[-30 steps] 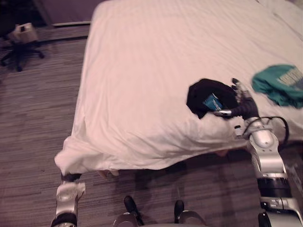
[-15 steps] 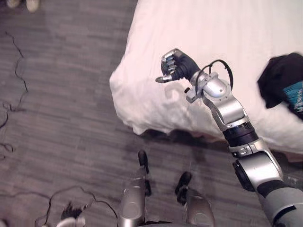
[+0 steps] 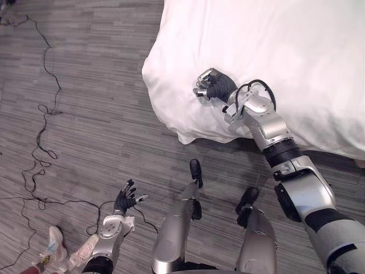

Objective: Tidy the bed and pick cloth on bed and put in laundry

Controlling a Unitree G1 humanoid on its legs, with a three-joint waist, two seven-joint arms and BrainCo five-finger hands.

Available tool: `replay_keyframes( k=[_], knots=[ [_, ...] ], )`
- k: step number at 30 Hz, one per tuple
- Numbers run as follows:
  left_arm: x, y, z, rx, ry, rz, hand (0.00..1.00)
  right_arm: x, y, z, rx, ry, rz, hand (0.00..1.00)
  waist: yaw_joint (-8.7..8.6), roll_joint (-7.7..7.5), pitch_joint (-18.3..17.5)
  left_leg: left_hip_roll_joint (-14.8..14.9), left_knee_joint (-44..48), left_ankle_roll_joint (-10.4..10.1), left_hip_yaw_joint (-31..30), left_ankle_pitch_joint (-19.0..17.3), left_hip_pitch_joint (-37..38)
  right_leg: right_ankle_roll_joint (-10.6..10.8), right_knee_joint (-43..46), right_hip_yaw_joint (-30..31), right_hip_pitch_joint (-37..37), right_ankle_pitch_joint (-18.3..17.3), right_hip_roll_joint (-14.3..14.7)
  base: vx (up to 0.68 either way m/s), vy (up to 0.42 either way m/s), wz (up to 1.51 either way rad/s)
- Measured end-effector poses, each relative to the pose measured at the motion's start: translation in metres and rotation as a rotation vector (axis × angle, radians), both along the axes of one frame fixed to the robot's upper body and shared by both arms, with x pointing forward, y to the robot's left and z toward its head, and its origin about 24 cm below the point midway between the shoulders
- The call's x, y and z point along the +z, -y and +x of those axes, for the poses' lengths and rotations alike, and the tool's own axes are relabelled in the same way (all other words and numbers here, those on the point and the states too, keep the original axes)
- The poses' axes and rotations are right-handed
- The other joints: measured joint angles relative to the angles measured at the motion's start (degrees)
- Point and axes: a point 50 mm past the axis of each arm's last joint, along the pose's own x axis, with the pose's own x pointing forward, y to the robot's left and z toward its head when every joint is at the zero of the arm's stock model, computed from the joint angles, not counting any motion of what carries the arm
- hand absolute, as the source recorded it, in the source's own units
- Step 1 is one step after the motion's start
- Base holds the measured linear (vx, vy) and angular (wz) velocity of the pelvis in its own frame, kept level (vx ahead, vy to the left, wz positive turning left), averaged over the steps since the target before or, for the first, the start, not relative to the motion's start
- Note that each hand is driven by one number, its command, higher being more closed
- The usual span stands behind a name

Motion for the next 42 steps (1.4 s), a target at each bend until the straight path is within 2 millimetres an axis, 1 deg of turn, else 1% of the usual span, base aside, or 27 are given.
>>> replay_keyframes(
  k=[3, 5, 6, 7, 8, 9, 11, 12, 14, 16, 17, 18, 21, 24, 25, 27, 28, 29, 30, 31, 33, 34, 35, 36, 40, 41, 42],
  knots=[
    [0.001, 0.001, 0.0, -0.015, 0.007, -0.01, 0.0, -0.01, -0.001, -0.001, 0.045, -0.029, -0.097, 1.0, -0.64, -0.24, 0.12, -0.19, 0.0, 0.47, 0.84, -0.45, 2.06, 0.11, -0.02, 0.8, 1.62, -0.28, -0.14, 0.03, -0.015, -0.1],
    [0.001, -0.003, 0.0, -0.007, 0.003, -0.014, 0.0, -0.029, -0.007, -0.008, 0.136, -0.059, -0.2, 1.0, -1.1, -1.07, 0.52, -0.08, 0.0, 0.48, 2.2, -1.0, 3.83, 0.14, -0.74, 1.86, 2.86, -0.22, 0.09, 0.05, -0.033, -0.32],
    [0.002, -0.009, 0.0, 0.013, 0.006, -0.012, 0.0, -0.059, -0.017, -0.02, 0.218, -0.123, -0.299, 1.0, -1.6, -2.86, 1.46, 0.12, 0.0, 0.07, 3.33, -1.66, 6.06, 0.3, -1.44, 2.63, 4.72, -0.14, 0.36, 0.07, -0.048, -0.37],
    [0.003, -0.015, 0.0, 0.028, 0.003, -0.005, 0.0, -0.093, -0.018, -0.034, 0.262, -0.217, -0.332, 1.0, -2.09, -4.45, 1.82, 0.41, 0.0, -0.03, 3.61, -1.97, 7.42, 0.34, -2.28, 2.89, 6.2, -0.05, 0.93, 0.09, -0.077, -0.31],
    [0.003, -0.019, 0.0, 0.035, -0.003, 0.001, 0.0, -0.111, -0.019, -0.043, 0.288, -0.273, -0.344, 1.0, -2.24, -5.4, 1.8, 0.69, 0.0, -0.19, 3.98, -2.1, 7.93, 0.25, -2.83, 3.02, 6.81, 0.13, 1.2, 0.1, -0.083, -0.32],
    [0.002, -0.027, -0.001, 0.052, -0.021, 0.015, 0.0, -0.148, -0.026, -0.068, 0.351, -0.375, -0.357, 1.0, -2.52, -7.75, 1.67, 1.56, 0.0, -0.6, 4.93, -2.4, 8.95, -0.03, -4.71, 3.4, 8.11, 1.01, 2.29, 0.11, -0.087, -0.32],
    [0.0, -0.031, -0.003, 0.065, -0.043, 0.022, 0.0, -0.165, -0.037, -0.087, 0.408, -0.408, -0.349, 1.0, -3.48, -9.55, 1.51, 2.32, -0.01, -0.93, 5.69, -2.64, 9.79, -0.29, -6.46, 3.66, 9.45, 1.86, 3.32, 0.11, -0.083, -0.36],
    [-0.003, -0.03, -0.004, 0.067, -0.067, 0.026, 0.0, -0.163, -0.05, -0.099, 0.456, -0.373, -0.307, 1.0, -4.59, -10.96, 1.24, 2.85, -0.03, -1.25, 6.48, -2.88, 11.11, -0.43, -8.08, 4.18, 10.96, 2.6, 4.07, 0.09, -0.072, -0.35],
    [-0.007, -0.023, -0.005, 0.055, -0.085, 0.03, 0.0, -0.144, -0.063, -0.104, 0.487, -0.285, -0.224, 1.0, -5.27, -12.05, 0.66, 3.39, -0.05, -1.9, 7.83, -3.37, 13.25, -0.54, -9.71, 5.11, 12.94, 3.12, 4.81, 0.05, -0.047, -0.39],
    [-0.011, -0.016, -0.006, 0.035, -0.109, 0.04, 0.0, -0.12, -0.071, -0.104, 0.498, -0.185, -0.126, 1.0, -5.98, -12.6, -0.51, 4.01, -0.16, -2.24, 8.06, -3.65, 14.34, -0.76, -10.59, 5.47, 14.04, 3.32, 5.58, 0.02, -0.047, -0.2],
    [-0.012, -0.015, -0.007, 0.033, -0.116, 0.043, 0.0, -0.114, -0.072, -0.103, 0.497, -0.167, -0.095, 1.0, -6.1, -12.69, -0.94, 4.27, -0.26, -2.31, 8.08, -3.7, 14.33, -0.9, -10.78, 5.48, 14.07, 3.45, 5.84, 0.01, -0.051, -0.08],
    [-0.015, -0.012, -0.008, 0.03, -0.135, 0.046, 0.0, -0.1, -0.076, -0.103, 0.495, -0.115, -0.013, 1.0, -6.09, -13.08, -1.7, 4.56, -0.35, -2.36, 8.28, -3.73, 14.3, -1.25, -11.23, 5.52, 14.07, 3.7, 6.34, 0.0, -0.034, -0.09],
    [-0.021, -0.002, -0.008, 0.037, -0.168, 0.032, 0.0, -0.07, -0.078, -0.099, 0.457, -0.03, 0.142, 1.0, -6.08, -13.09, -2.03, 5.29, -0.28, -2.52, 8.61, -3.58, 14.09, -1.56, -11.53, 5.77, 13.81, 4.25, 6.9, 0.0, -0.035, -0.08],
    [-0.019, 0.0, -0.004, 0.042, -0.161, 0.036, 0.0, -0.051, -0.078, -0.09, 0.398, 0.027, 0.192, 1.0, -6.04, -12.8, -1.87, 5.29, -0.05, -2.4, 8.25, -3.21, 12.79, -1.63, -11.11, 5.8, 12.42, 4.47, 6.91, -0.02, -0.001, 0.02],
    [-0.014, 0.002, 0.002, 0.042, -0.14, 0.036, 0.0, -0.028, -0.076, -0.081, 0.351, 0.097, 0.21, 1.0, -6.01, -12.23, -1.53, 5.25, -0.03, -2.2, 7.83, -2.57, 10.49, -1.73, -10.09, 5.77, 9.83, 4.61, 6.78, -0.06, -0.005, 0.1],
    [-0.009, 0.005, 0.009, 0.046, -0.116, 0.032, 0.0, -0.005, -0.07, -0.073, 0.292, 0.167, 0.234, 1.0, -5.53, -11.13, -0.98, 5.18, -0.02, -1.91, 7.75, -1.9, 8.34, -1.78, -8.84, 5.69, 7.34, 4.63, 6.48, -0.06, -0.004, 0.09],
    [-0.006, 0.011, 0.014, 0.042, -0.101, 0.021, 0.0, 0.014, -0.06, -0.064, 0.217, 0.217, 0.266, 1.0, -4.59, -9.74, -0.32, 4.94, -0.03, -1.93, 7.64, -1.86, 6.74, -1.74, -7.51, 5.77, 5.1, 4.56, 6.06, -0.07, -0.001, 0.08],
    [-0.005, 0.014, 0.015, 0.044, -0.097, 0.019, 0.0, 0.025, -0.051, -0.056, 0.156, 0.236, 0.288, 1.0, -3.98, -8.42, 0.21, 4.68, -0.03, -1.98, 7.2, -1.92, 5.54, -1.65, -6.83, 5.82, 3.71, 4.46, 5.83, -0.07, -0.001, 0.09],
    [-0.006, 0.015, 0.015, 0.041, -0.098, 0.021, 0.0, 0.027, -0.048, -0.052, 0.129, 0.232, 0.3, 1.0, -3.88, -7.87, 0.47, 4.52, -0.03, -1.94, 6.92, -1.89, 5.03, -1.58, -6.45, 5.78, 3.09, 4.37, 5.65, -0.05, 0.005, 0.17],
    [-0.007, 0.018, 0.014, 0.023, -0.104, 0.024, 0.0, 0.028, -0.033, -0.038, 0.038, 0.201, 0.315, 1.0, -3.54, -6.35, 1.02, 4.04, -0.03, -1.88, 6.34, -1.82, 3.81, -1.42, -5.46, 5.76, 1.71, 4.1, 5.1, -0.02, 0.012, 0.17],
    [-0.008, 0.022, 0.013, 0.015, -0.11, 0.014, 0.0, 0.019, -0.008, -0.023, -0.082, 0.142, 0.33, 1.0, -2.95, -4.83, 1.48, 3.55, -0.03, -1.67, 6.16, -1.65, 2.7, -1.28, -4.96, 5.72, 0.39, 3.89, 4.48, -0.01, 0.015, 0.14],
    [-0.009, 0.024, 0.012, 0.014, -0.114, 0.004, 0.0, 0.01, 0.012, -0.016, -0.157, 0.102, 0.356, 1.0, -2.54, -3.88, 1.45, 3.22, -0.03, -1.53, 6.15, -1.55, 1.89, -1.18, -4.59, 5.82, -0.62, 3.84, 4.12, 0.02, 0.009, 0.05],
    [-0.01, 0.024, 0.011, 0.012, -0.116, -0.003, 0.0, 0.01, 0.023, -0.014, -0.162, 0.107, 0.422, 1.0, -2.41, -3.14, 1.58, 2.91, -0.02, -0.66, 6.26, -0.87, 1.51, -1.05, -4.59, 6.18, -1.15, 3.94, 3.87, 0.04, 0.005, -0.01],
    [-0.01, 0.024, 0.011, 0.014, -0.118, -0.008, 0.0, 0.011, 0.025, -0.015, -0.153, 0.115, 0.452, 1.0, -2.45, -2.9, 1.61, 2.78, -0.01, -0.63, 6.41, -0.86, 1.61, -0.92, -4.61, 6.43, -1.13, 4.04, 3.78, 0.07, 0.002, -0.11],
    [-0.008, 0.028, 0.008, -0.045, -0.073, -0.027, 0.0, -0.014, 0.06, -0.013, -0.238, 0.037, 0.701, 1.0, -3.22, -2.13, 1.74, 1.89, 0.01, -0.61, 6.51, -1.23, 4.99, -0.25, -6.12, 7.67, 1.66, 4.46, 3.34, 0.04, -0.003, -0.1],
    [-0.01, 0.026, 0.003, -0.046, -0.063, -0.03, 0.0, -0.023, 0.065, -0.015, -0.263, 0.017, 0.795, 1.0, -4.01, -2.09, 1.72, 1.83, 0.01, -0.07, 6.97, -1.98, 5.78, -0.05, -6.68, 8.07, 2.36, 4.54, 3.42, 0.02, 0.007, -0.32],
    [-0.014, 0.024, -0.006, -0.043, -0.064, -0.041, 0.0, -0.045, 0.072, -0.023, -0.298, -0.008, 0.94, 1.0, -5.04, -2.36, 1.74, 1.65, 0.01, 0.02, 8.79, -3.31, 7.34, 0.41, -7.56, 9.67, 3.31, 4.86, 3.43, 0.04, 0.026, -0.51]
  ],
)
